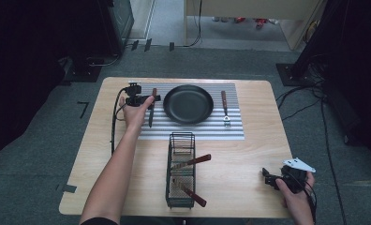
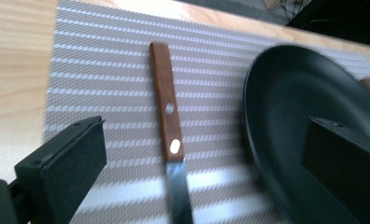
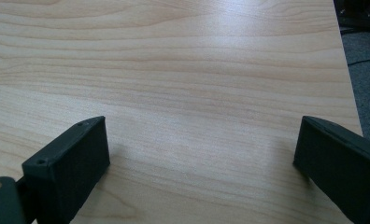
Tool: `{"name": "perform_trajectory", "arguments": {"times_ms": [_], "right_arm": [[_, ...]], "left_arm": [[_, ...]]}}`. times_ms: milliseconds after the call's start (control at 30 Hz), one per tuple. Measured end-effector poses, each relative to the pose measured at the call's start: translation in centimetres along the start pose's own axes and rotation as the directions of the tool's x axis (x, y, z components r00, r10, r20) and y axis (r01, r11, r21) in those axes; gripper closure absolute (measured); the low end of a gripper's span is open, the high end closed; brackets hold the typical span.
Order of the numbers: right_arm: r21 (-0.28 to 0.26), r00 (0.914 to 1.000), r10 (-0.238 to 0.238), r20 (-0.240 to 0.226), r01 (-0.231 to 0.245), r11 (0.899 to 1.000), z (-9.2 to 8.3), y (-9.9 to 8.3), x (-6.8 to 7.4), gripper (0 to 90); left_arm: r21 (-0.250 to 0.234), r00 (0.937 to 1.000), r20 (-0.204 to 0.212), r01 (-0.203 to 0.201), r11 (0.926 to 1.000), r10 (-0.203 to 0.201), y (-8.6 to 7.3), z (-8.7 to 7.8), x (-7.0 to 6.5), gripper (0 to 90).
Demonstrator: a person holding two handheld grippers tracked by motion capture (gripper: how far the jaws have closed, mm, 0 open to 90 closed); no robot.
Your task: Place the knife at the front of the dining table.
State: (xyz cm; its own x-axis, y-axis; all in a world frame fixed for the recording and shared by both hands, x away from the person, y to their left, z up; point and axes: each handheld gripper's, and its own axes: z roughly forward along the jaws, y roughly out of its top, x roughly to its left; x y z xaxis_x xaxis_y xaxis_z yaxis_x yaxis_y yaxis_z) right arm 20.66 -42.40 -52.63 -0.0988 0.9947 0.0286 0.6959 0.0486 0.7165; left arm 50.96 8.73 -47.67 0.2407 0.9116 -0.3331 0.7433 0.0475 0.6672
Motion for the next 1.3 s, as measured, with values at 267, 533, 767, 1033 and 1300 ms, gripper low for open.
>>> {"name": "perform_trajectory", "arguments": {"times_ms": [267,533,767,1033,1300], "right_arm": [[0.001,1.0000,0.000,0.000,0.000,1.000,0.0,0.0,0.0,2.8],[0.001,1.0000,0.000,0.000,0.000,1.000,0.0,0.0,0.0,2.8],[0.001,1.0000,0.000,0.000,0.000,1.000,0.0,0.0,0.0,2.8],[0.001,1.0000,-0.001,0.001,0.001,1.000,0.0,0.0,0.0,2.8],[0.001,1.0000,0.000,0.001,0.000,1.000,0.0,0.0,0.0,2.8]], "left_arm": [[-0.033,0.9980,0.029,-0.055,0.9979,0.056,-2.7,-3.1,0.1,0.0],[-0.072,0.9952,0.072,-0.061,0.9956,0.066,-4.7,-5.7,0.3,0.0],[-0.093,0.9945,0.057,-0.082,0.9923,0.088,-7.0,-8.7,1.0,0.0],[-0.094,0.9931,0.021,-0.113,0.9891,0.116,-9.7,-10.7,1.7,0.0],[-0.065,0.9869,-0.011,-0.162,0.9847,0.161,-12.6,-12.3,2.3,0.0]]}}
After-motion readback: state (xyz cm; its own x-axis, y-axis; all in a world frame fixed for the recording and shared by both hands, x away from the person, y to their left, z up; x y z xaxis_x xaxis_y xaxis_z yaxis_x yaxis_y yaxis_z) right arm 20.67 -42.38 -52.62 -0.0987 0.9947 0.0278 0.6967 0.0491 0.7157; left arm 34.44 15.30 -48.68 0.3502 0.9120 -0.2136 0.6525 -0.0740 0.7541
